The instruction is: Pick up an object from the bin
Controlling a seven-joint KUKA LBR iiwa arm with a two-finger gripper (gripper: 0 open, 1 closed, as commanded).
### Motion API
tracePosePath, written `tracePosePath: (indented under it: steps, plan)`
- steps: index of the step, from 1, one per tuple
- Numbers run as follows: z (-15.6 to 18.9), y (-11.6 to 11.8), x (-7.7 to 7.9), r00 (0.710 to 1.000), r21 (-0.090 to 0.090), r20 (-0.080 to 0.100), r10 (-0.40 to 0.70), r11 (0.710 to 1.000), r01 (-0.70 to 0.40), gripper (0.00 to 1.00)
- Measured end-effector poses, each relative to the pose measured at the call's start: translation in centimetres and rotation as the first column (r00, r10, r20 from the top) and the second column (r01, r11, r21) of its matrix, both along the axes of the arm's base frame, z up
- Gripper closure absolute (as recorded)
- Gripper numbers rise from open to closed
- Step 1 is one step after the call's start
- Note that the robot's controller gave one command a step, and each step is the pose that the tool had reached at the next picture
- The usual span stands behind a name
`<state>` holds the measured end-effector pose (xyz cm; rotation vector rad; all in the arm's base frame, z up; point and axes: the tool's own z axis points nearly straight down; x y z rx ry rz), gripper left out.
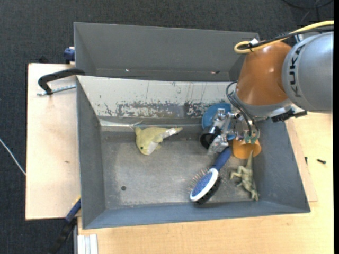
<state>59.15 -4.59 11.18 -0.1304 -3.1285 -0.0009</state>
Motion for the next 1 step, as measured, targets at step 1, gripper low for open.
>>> tracePosePath:
  steps: [1]
  plan:
    - [5.35,0.03,0.14,1.0,0.0,0.018,-0.001,1.0,0.001,1.0]
